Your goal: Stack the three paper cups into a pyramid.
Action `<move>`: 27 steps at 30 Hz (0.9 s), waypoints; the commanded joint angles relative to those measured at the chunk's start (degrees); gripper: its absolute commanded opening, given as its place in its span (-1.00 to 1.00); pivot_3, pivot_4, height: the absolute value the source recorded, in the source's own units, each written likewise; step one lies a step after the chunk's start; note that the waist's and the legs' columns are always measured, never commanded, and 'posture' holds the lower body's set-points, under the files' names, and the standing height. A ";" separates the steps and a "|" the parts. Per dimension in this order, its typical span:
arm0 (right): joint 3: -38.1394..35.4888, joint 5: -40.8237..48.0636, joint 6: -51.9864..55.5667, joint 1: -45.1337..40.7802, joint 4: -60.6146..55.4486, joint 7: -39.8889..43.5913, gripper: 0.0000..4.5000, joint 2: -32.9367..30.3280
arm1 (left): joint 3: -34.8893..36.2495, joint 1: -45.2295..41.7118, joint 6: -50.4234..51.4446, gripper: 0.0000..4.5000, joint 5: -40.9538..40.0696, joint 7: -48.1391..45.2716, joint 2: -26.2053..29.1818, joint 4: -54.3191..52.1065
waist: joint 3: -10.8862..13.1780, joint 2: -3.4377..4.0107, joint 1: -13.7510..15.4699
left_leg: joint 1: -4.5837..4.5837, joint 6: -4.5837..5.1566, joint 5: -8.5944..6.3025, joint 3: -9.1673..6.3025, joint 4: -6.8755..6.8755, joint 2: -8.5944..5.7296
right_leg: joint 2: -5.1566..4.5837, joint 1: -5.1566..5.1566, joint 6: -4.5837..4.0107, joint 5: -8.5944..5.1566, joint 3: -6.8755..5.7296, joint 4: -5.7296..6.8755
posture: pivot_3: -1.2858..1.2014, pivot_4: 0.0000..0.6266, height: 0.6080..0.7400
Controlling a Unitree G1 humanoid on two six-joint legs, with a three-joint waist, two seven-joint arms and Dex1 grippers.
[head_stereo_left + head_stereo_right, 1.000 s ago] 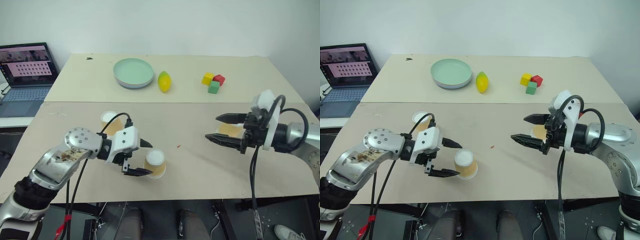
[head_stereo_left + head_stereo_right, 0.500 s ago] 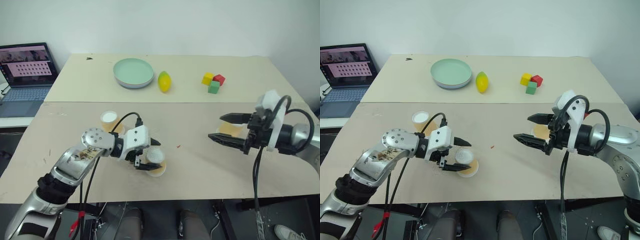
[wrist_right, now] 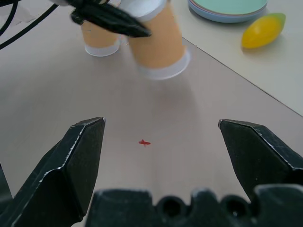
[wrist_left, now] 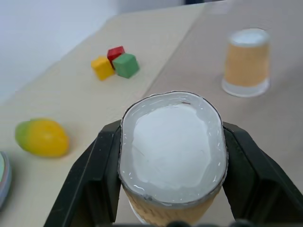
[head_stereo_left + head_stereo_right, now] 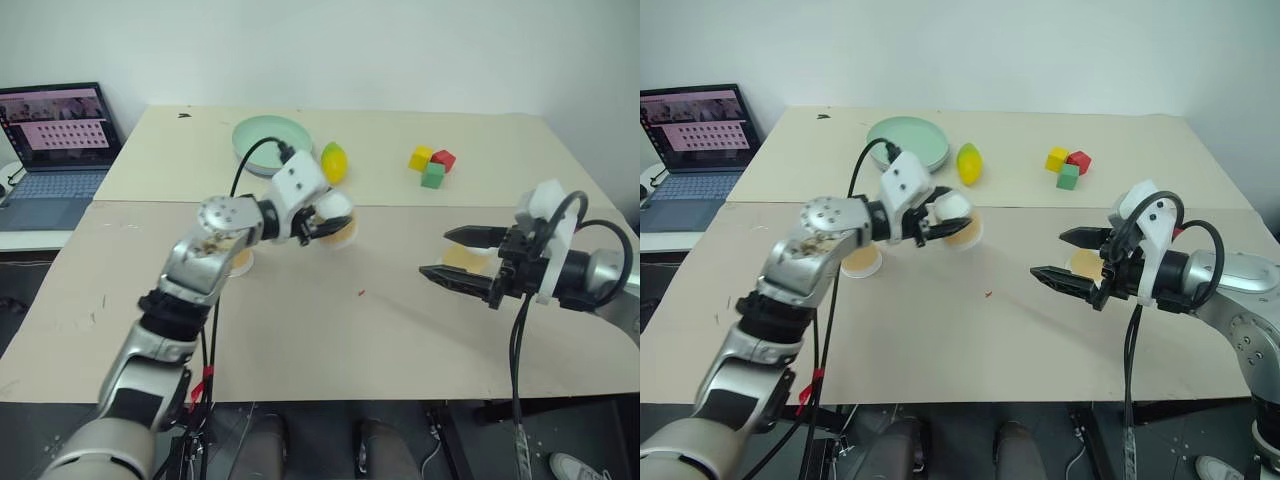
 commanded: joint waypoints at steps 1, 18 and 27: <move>-1.36 0.91 -0.32 -0.81 -1.84 -1.13 1.00 0.16 | -2.76 -1.28 -1.81 0.12 3.68 1.67 -2.44 3.80 | 0.00 0.00 -0.28 | 0.00 0.01 -0.01 0.03 -0.01 0.00 | 0.01 -0.04 -0.08 0.05 0.05 0.01 | 0.03 -0.52 1.00; -2.20 1.83 -0.83 1.38 -3.96 -4.88 1.00 0.70 | -1.23 2.01 8.62 0.30 7.46 12.12 -12.02 8.01 | 0.00 0.00 0.08 | 0.04 0.01 -0.01 0.00 0.01 0.02 | 0.01 0.01 -0.11 0.07 0.02 0.06 | 0.03 -0.52 1.00; -1.36 1.30 -1.20 0.71 -3.08 -4.56 1.00 0.57 | -0.08 2.20 9.45 0.96 7.68 13.02 -13.34 6.40 | 0.00 0.00 -0.03 | 0.01 0.01 -0.01 -0.01 0.02 0.01 | 0.02 -0.04 -0.19 0.12 0.01 0.07 | 0.03 -0.52 1.00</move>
